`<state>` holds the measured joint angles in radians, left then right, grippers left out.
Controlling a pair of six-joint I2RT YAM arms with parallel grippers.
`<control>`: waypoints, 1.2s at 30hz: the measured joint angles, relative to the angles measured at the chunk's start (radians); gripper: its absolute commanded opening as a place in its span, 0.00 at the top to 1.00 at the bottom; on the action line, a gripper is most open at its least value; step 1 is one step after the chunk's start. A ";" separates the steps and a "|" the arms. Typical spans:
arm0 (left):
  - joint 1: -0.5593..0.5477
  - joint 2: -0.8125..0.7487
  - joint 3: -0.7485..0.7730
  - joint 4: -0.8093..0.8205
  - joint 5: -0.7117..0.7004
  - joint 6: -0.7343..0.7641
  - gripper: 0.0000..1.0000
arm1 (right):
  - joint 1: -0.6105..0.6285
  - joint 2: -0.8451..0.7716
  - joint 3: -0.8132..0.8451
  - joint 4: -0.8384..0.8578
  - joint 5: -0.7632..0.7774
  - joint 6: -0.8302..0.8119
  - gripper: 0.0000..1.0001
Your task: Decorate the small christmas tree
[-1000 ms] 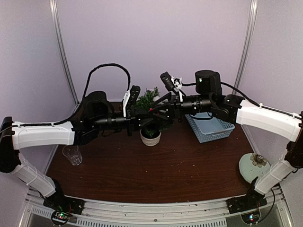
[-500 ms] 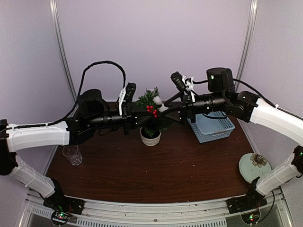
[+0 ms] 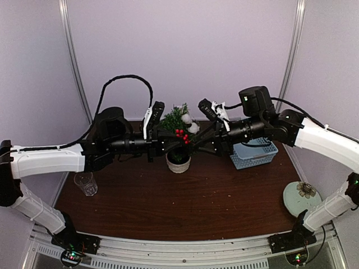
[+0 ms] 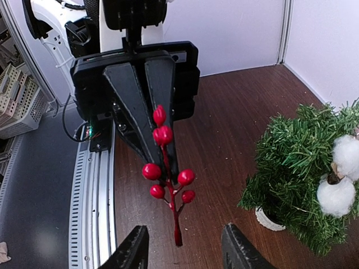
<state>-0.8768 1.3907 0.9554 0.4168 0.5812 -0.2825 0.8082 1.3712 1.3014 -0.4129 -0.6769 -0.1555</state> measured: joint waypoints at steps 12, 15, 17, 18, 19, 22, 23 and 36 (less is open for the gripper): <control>0.000 0.008 0.003 -0.013 -0.001 -0.004 1.00 | 0.023 0.035 0.024 -0.023 0.014 -0.029 0.96; 0.000 0.008 0.003 -0.026 -0.002 -0.004 1.00 | 0.029 0.037 0.025 -0.026 0.012 -0.034 1.00; 0.000 0.008 0.005 -0.030 -0.003 -0.004 1.00 | 0.029 0.037 0.025 -0.025 0.013 -0.031 1.00; 0.000 0.008 0.007 -0.032 -0.005 -0.004 0.93 | 0.029 0.037 0.025 -0.024 0.013 -0.030 1.00; 0.000 0.008 0.010 -0.034 -0.005 -0.004 0.85 | 0.029 0.037 0.024 -0.022 0.014 -0.029 1.00; 0.000 0.008 0.018 -0.045 -0.015 -0.001 0.56 | 0.029 0.035 0.022 -0.011 0.025 -0.025 1.00; 0.000 0.008 0.019 -0.051 -0.019 -0.010 0.51 | 0.029 0.034 0.020 -0.008 0.029 -0.024 1.00; 0.039 -0.158 -0.021 -0.140 -0.100 -0.005 0.47 | 0.030 -0.035 -0.057 0.093 0.087 0.010 1.00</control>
<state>-0.8375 1.2327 0.9348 0.2764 0.4816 -0.2878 0.8383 1.3357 1.2442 -0.3195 -0.5896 -0.1455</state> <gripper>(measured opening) 0.555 0.007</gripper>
